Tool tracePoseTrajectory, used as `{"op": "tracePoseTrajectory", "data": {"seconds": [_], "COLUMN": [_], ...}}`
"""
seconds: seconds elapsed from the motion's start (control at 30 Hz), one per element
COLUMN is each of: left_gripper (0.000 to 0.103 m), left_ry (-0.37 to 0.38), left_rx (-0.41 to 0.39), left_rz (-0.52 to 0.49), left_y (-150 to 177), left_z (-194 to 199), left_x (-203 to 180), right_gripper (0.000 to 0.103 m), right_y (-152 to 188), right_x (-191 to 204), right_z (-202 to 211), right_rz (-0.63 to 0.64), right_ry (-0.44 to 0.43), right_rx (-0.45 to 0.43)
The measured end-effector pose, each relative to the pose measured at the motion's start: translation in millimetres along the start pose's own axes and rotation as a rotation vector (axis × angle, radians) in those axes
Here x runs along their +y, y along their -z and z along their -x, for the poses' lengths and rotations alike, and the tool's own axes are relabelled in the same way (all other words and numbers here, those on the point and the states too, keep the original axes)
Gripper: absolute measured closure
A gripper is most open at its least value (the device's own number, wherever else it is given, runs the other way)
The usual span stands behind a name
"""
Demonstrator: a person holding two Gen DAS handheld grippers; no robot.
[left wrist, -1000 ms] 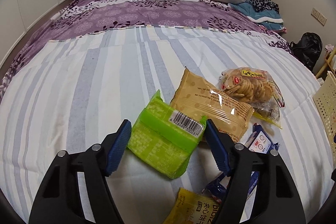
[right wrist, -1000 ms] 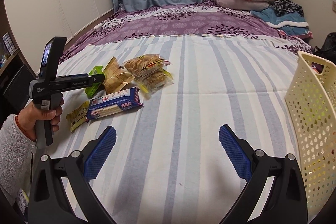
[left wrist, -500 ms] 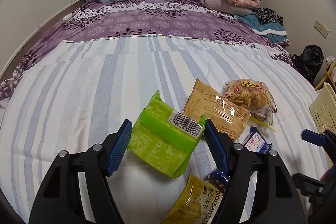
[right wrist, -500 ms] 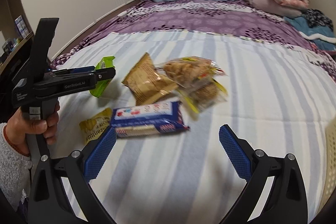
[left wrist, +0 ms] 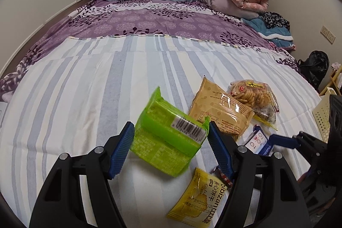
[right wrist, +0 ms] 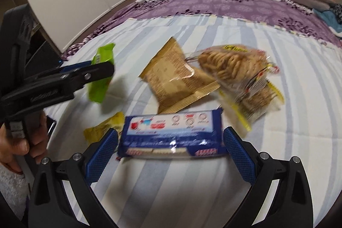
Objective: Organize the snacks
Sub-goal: 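Grasp the lime-green pack with the left tool while the right tool grasps the blue wafer pack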
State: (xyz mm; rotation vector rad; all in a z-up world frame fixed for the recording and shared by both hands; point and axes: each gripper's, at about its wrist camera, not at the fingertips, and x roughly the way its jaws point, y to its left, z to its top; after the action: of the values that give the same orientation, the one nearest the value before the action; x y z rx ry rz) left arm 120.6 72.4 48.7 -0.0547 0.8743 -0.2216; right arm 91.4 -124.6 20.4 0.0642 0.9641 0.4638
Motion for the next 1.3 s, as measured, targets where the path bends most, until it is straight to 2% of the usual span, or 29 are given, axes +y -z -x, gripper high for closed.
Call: {"op": "tracePoseTrajectory", "data": {"seconds": [0.13, 0.2, 0.3, 0.43, 0.5, 0.73, 0.83, 1.07, 1.2, 1.3], "left_gripper": [0.035, 0.035, 0.035, 0.035, 0.035, 0.034, 0.033, 0.033, 0.033, 0.033], "left_ry": [0.003, 0.015, 0.008, 0.000, -0.003, -0.013, -0.013, -0.018, -0.028, -0.038], "left_rx": [-0.008, -0.014, -0.020, -0.009, -0.002, 0.004, 0.011, 0.037, 0.045, 0.056], "left_rz": [0.007, 0.010, -0.002, 0.007, 0.013, 0.006, 0.010, 0.022, 0.020, 0.011], "left_y": [0, 0, -1, -1, 0, 1, 1, 5, 2, -1], "left_z": [1, 2, 3, -1, -4, -11, -16, -33, -42, -48], "left_x": [1, 2, 2, 6, 8, 8, 8, 10, 10, 10], "right_gripper": [0.005, 0.005, 0.005, 0.005, 0.005, 0.005, 0.005, 0.005, 0.005, 0.009], "right_y": [17, 23, 27, 14, 4, -16, -8, 22, 31, 31], "right_x": [8, 10, 15, 23, 25, 26, 22, 25, 31, 34], "right_z": [13, 18, 27, 33, 27, -10, -12, 12, 18, 15], "right_rz": [0.014, 0.021, 0.062, 0.159, 0.189, 0.218, 0.200, 0.221, 0.236, 0.267], "right_ry": [-0.111, -0.137, -0.125, -0.013, 0.006, -0.069, -0.103, -0.152, -0.148, -0.092], "right_rx": [0.028, 0.041, 0.038, -0.024, -0.039, 0.013, 0.052, 0.104, 0.105, 0.093]}}
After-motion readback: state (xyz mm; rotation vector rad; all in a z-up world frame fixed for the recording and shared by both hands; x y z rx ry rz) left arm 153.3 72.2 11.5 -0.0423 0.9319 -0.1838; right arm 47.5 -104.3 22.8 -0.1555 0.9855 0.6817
